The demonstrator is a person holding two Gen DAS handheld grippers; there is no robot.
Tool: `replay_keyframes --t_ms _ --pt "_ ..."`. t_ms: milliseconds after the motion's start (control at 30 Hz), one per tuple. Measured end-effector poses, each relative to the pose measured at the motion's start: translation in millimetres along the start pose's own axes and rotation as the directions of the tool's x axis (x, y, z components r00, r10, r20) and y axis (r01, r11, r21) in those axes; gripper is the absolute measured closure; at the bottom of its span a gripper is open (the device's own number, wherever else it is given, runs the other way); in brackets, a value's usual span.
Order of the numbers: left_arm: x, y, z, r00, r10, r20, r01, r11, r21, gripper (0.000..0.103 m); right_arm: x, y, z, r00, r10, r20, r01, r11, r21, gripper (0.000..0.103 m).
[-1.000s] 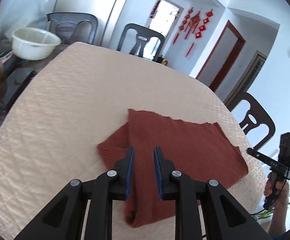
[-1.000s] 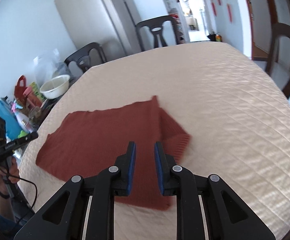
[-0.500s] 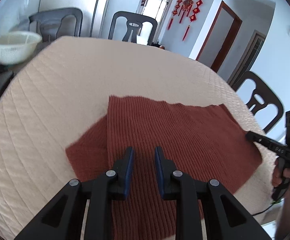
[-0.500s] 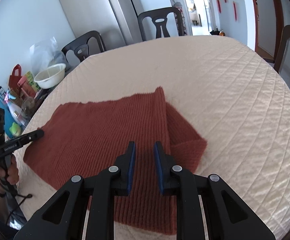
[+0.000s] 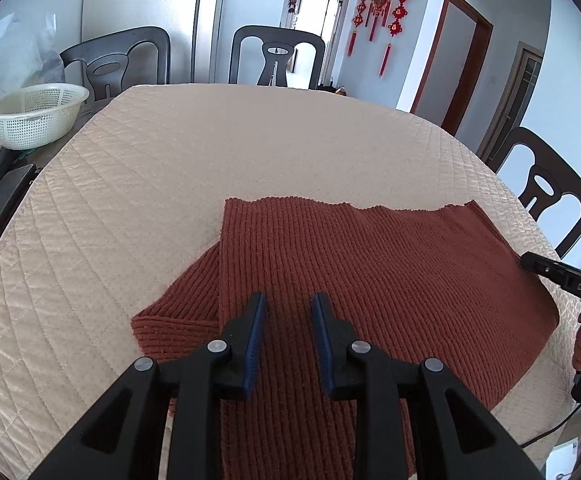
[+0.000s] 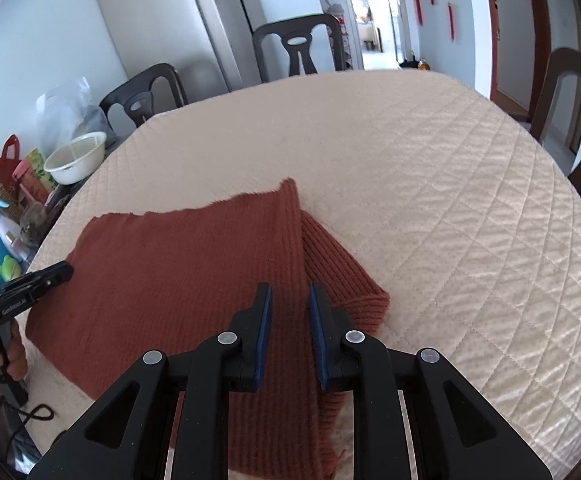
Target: Fold small clothes
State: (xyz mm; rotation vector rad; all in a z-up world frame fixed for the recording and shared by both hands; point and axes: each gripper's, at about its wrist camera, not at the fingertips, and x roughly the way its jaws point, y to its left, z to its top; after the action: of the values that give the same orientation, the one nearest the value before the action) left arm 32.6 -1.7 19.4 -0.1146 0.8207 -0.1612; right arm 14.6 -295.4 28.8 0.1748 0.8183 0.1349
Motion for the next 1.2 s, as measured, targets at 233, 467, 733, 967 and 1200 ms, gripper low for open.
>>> replay_keyframes --t_ms 233,467,733,967,1200 --pt "-11 -2 2 1.0 0.02 0.018 -0.02 1.0 -0.003 0.075 -8 27 4 0.999 0.048 0.022 -0.046 0.996 -0.079 0.084" --pt "-23 -4 -2 0.999 0.03 0.037 -0.031 0.999 0.012 0.07 -1 62 -5 0.993 0.12 -0.017 -0.121 0.979 -0.162 0.084" --pt "-15 -6 -12 1.0 0.027 0.011 -0.028 0.999 0.027 0.069 17 91 -17 0.982 0.176 -0.073 -0.188 0.959 -0.211 0.084" --pt "-14 -10 -13 1.0 0.022 0.011 -0.022 0.999 0.04 0.063 28 97 -19 0.98 0.171 -0.104 -0.19 0.955 -0.227 0.084" --pt "-12 -9 -13 1.0 0.008 0.006 -0.008 0.999 0.036 0.06 32 108 -17 0.979 0.174 -0.109 -0.196 0.949 -0.248 0.084"
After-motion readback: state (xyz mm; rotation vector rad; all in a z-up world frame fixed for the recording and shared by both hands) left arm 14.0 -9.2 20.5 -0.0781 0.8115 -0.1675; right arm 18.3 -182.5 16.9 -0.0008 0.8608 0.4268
